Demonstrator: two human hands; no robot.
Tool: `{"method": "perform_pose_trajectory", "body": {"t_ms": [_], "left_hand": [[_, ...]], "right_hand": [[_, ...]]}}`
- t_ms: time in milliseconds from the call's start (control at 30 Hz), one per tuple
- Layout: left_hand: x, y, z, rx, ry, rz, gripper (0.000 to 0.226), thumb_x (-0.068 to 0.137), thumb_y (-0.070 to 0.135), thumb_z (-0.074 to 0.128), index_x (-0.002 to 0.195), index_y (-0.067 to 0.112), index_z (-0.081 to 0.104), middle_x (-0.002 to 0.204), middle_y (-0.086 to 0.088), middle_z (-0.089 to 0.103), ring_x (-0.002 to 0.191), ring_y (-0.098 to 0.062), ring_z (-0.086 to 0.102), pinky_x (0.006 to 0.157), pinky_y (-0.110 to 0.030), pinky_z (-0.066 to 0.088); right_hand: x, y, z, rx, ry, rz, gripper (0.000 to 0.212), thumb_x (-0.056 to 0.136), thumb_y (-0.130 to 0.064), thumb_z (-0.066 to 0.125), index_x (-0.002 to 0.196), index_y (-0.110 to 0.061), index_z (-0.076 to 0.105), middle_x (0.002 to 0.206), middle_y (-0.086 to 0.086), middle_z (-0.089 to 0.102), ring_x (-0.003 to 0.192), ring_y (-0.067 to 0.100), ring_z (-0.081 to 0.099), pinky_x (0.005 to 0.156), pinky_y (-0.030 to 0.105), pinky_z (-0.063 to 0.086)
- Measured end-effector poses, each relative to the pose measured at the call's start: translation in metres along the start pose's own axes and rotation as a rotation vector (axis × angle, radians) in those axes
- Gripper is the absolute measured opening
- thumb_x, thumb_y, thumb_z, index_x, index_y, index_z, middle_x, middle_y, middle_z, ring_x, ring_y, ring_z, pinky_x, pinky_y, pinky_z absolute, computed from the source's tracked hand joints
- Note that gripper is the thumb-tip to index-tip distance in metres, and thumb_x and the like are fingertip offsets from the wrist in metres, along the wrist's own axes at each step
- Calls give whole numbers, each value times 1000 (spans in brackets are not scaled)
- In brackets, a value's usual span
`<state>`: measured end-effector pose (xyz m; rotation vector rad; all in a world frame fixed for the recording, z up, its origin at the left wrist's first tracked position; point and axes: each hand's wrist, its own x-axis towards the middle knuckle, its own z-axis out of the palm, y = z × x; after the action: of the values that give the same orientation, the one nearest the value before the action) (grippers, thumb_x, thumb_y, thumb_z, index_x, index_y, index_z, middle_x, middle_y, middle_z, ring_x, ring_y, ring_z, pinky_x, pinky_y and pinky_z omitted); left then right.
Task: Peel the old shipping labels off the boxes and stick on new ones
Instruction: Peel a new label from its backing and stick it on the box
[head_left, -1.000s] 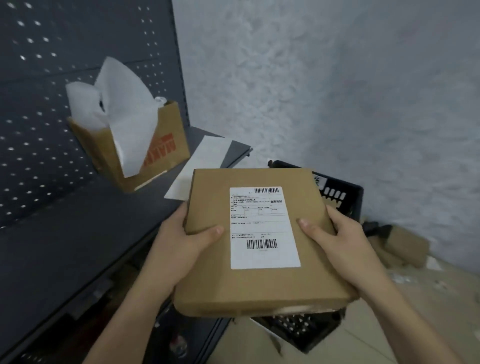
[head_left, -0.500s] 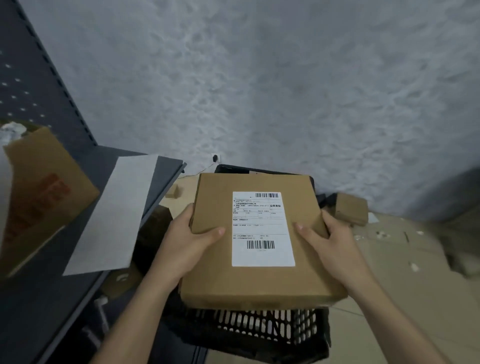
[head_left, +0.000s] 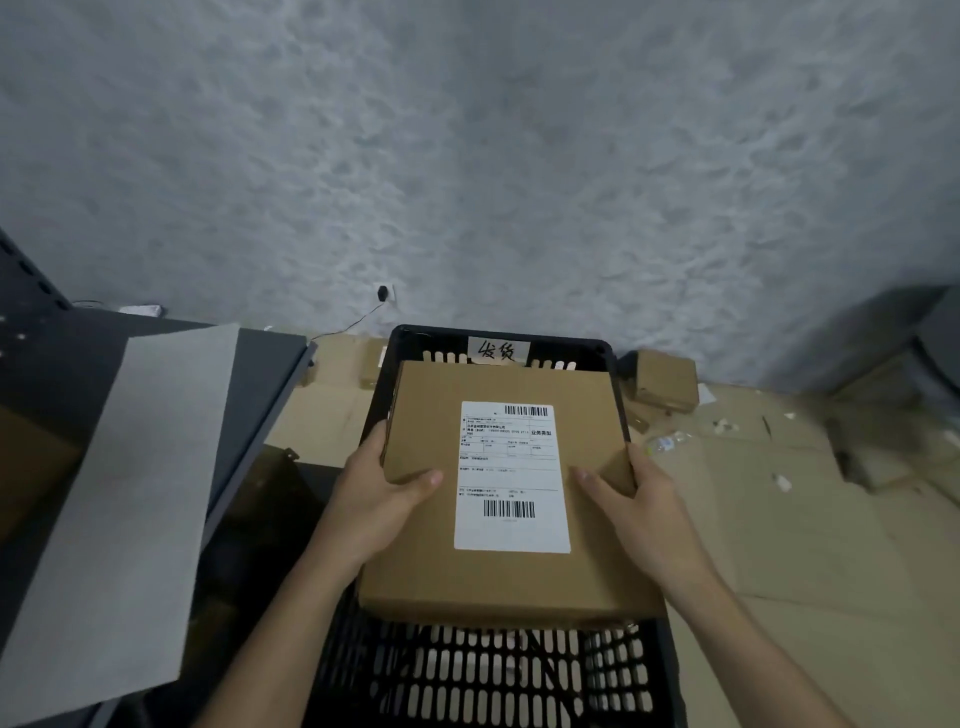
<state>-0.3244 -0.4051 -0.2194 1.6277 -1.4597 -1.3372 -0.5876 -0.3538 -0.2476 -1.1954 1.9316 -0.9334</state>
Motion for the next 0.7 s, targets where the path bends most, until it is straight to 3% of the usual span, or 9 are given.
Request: {"method": "perform_pose_trajectory", "body": {"t_ms": [100,267,467,533,633,700], "left_hand": [[10,-5,1,-1,-3,-28,55,82,32,76,130,39,50,117,14,65,108,-13,62,94,-51,51],[23,-9,3,-31,-3,-23,52,83,32,75,129,41,51,116,16,67,106,-10,64,93,-49,52],[29,-11,6,-33,5,-5,54,85,35,73,131,43,48,118,18,65,109,-10,63,96,-48,51],[27,-10,6,-11,7,-21,65,84,39,72,140,42,40,124,19,61,112,-10,60,99,-48,49],[22,-9,8,13,16,-26,88,83,43,71,153,37,19,134,19,50,120,-9,52,103,-40,44],[17,-8,9,32,29,-25,95,84,43,70,155,32,9,138,17,44,121,-6,47,100,-33,43]], "right_hand": [[9,2,5,-20,-10,13,43,87,-45,65,116,-15,55,100,-10,66,92,10,62,69,26,47],[24,2,4,-25,-17,39,51,86,-50,65,122,-16,54,107,-10,67,98,12,63,84,38,53],[26,2,5,-32,-24,38,52,87,-50,64,125,-16,51,104,-12,65,95,9,61,76,28,50],[24,-1,6,-43,-15,17,51,89,-47,62,130,-18,49,99,-19,60,92,6,58,71,21,45],[21,-3,3,7,-34,2,64,92,-42,60,146,-18,36,99,-26,50,96,6,52,78,21,40],[18,-3,1,37,-64,16,73,93,-45,57,153,-17,25,116,-19,53,110,10,51,86,24,39]]}}
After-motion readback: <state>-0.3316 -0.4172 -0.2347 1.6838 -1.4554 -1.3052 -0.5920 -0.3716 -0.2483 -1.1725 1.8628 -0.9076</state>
